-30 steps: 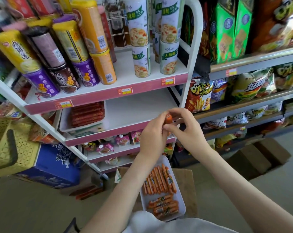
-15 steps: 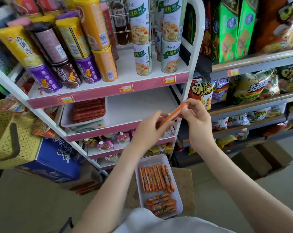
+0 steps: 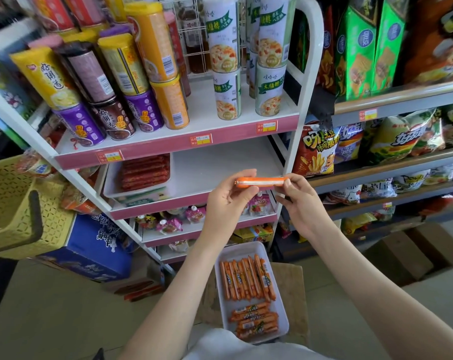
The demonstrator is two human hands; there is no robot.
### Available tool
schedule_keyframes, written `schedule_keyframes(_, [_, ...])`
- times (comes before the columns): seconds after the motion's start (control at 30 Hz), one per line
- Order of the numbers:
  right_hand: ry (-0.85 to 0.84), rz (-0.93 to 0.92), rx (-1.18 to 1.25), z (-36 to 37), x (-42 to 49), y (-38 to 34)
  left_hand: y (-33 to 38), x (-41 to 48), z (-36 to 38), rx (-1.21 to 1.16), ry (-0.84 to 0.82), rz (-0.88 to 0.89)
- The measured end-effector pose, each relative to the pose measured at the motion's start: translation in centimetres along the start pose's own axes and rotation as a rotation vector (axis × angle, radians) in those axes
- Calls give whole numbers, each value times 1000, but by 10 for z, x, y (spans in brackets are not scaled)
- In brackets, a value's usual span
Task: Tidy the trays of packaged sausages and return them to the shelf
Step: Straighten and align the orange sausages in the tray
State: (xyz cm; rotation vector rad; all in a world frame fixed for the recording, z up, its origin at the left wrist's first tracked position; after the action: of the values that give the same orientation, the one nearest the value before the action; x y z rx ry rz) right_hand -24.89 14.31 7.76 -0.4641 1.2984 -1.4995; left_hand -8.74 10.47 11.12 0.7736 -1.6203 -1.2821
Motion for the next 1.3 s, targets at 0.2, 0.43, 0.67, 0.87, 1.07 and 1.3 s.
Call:
schedule_keyframes(0.2, [-76,12,-12,-6,-4,-1,-4,1,5,29,-41,82])
schedule_keyframes(0.43, [-92,35,-84,-17,-2,1,-13,7,16,296,-218,205])
schedule_keyframes(0.67, [-87,-439,-669,3,-28,-40,-20,9,14,671,-165,289])
schedule_keyframes(0.87, [-151,-516,-717,21,-35,-34,-24,3,16,756,-150,335])
schedule_keyframes(1.07, [29,-266,-166,-5,-11,-20,-26,-1,7,455,-253,-54])
schedule_keyframes(1.3, [172,35,-88,-30,39,15,-51,-5,2,62,-501,-527])
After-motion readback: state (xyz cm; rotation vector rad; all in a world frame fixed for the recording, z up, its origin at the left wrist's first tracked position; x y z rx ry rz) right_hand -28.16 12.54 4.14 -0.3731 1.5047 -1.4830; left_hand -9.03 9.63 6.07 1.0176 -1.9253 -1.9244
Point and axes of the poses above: each hand's wrist, its own x-axis towards the middle knuckle, its own z-axis out of the palm, y = z × x, the point moved 1 cm from there along x, towards the middle knuckle, and after that the axes turned 7 degrees about z, right-handed, at the moved point
